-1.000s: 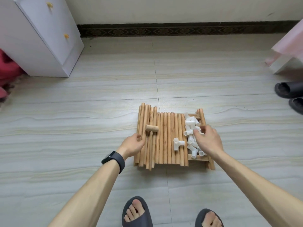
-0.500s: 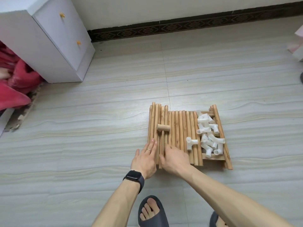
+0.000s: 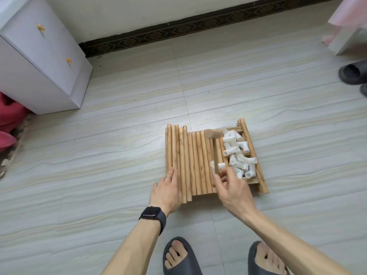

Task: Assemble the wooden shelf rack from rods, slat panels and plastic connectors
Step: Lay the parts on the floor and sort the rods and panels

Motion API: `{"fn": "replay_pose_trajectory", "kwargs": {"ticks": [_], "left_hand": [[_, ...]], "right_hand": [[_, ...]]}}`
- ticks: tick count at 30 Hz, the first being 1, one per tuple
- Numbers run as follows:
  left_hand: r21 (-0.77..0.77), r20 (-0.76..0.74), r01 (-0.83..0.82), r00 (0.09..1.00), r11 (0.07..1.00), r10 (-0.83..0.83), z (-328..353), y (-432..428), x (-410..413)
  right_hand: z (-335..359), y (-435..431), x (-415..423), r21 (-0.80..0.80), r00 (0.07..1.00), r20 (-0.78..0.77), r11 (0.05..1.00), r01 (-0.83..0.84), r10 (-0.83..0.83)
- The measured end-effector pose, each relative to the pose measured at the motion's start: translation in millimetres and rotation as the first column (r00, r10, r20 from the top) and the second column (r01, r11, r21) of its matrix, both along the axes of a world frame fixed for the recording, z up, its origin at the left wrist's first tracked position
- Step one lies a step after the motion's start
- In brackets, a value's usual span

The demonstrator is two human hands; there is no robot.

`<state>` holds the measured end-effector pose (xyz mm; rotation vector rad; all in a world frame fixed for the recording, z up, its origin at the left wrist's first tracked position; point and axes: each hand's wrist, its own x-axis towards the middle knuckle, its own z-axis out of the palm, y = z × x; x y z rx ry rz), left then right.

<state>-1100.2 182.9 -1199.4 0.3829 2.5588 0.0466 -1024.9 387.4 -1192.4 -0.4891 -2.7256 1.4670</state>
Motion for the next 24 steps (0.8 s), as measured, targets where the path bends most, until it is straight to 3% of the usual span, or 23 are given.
{"fn": "replay_pose_trajectory", "kwargs": {"ticks": [3,7,12,17,24], "left_hand": [[0.018,-0.029,-0.007,1.000,1.000,0.007,4.6,21.1,0.5],[0.029,-0.025,0.107,0.994,0.994,-0.106,0.1,51.9,6.9],[-0.067,0.098,0.138,0.986,0.988,-0.131,-14.5,75.7,12.0],[-0.124,0.094,0.159,0.984,0.979,-0.148,-17.5,75.0,17.7],[-0.104,0.120,0.195,0.976,0.975,-0.182,-8.7,60.3,14.1]], "right_hand": [[-5.3,53.9,37.2,0.023,0.977,-0.055,0.978,0.207,-0.205],[-33.1,125.1,91.7,0.219,0.901,0.172,0.907,0.359,-0.398],[-64.5,168.9,156.4,0.368,0.788,0.386,0.863,0.346,-0.480],[-80.1,175.1,184.2,0.459,0.698,0.501,0.841,0.287,-0.511],[-82.6,169.2,192.8,0.511,0.601,0.552,0.804,0.305,-0.578]]}}
